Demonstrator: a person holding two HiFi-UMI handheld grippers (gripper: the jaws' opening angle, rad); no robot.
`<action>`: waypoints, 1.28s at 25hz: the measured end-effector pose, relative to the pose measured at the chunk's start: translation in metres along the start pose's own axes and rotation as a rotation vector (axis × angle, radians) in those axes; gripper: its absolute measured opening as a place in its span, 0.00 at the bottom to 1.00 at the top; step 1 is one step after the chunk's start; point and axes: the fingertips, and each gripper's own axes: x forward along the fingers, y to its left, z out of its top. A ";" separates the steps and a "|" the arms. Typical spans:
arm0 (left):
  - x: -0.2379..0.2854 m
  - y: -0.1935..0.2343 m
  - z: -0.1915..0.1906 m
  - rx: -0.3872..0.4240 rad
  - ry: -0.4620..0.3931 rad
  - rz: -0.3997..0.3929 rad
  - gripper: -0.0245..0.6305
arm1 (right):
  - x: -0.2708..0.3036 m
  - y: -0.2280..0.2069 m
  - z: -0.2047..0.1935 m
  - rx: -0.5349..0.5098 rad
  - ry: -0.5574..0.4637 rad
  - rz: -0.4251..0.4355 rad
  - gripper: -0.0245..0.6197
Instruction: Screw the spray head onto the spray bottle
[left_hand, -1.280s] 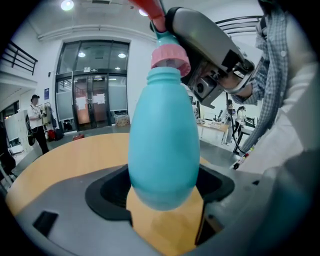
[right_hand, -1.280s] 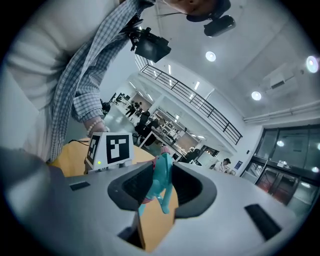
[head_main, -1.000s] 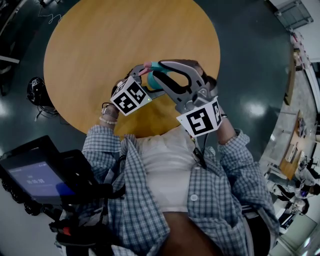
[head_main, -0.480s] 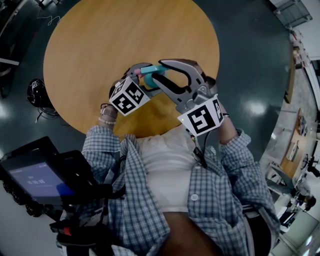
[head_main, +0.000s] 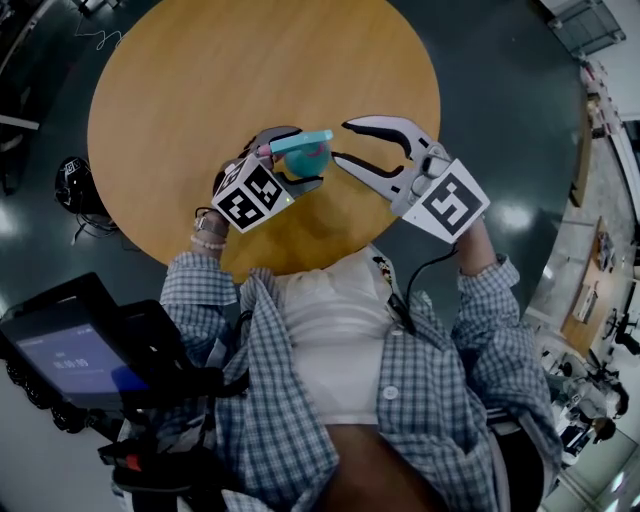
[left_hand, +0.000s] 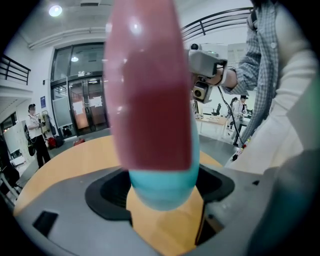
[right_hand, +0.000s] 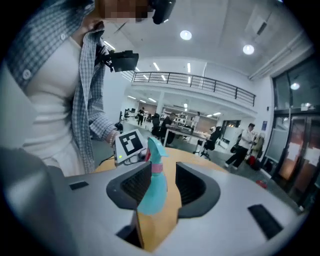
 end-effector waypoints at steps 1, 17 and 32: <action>-0.001 -0.001 -0.001 0.004 0.002 -0.006 0.66 | 0.000 0.002 -0.004 -0.005 0.028 0.058 0.25; -0.002 -0.029 -0.004 0.082 0.045 -0.124 0.66 | 0.024 0.036 -0.017 -0.024 0.192 0.582 0.23; -0.011 -0.016 0.007 -0.011 -0.048 -0.054 0.66 | 0.026 0.025 -0.001 0.007 -0.041 0.335 0.23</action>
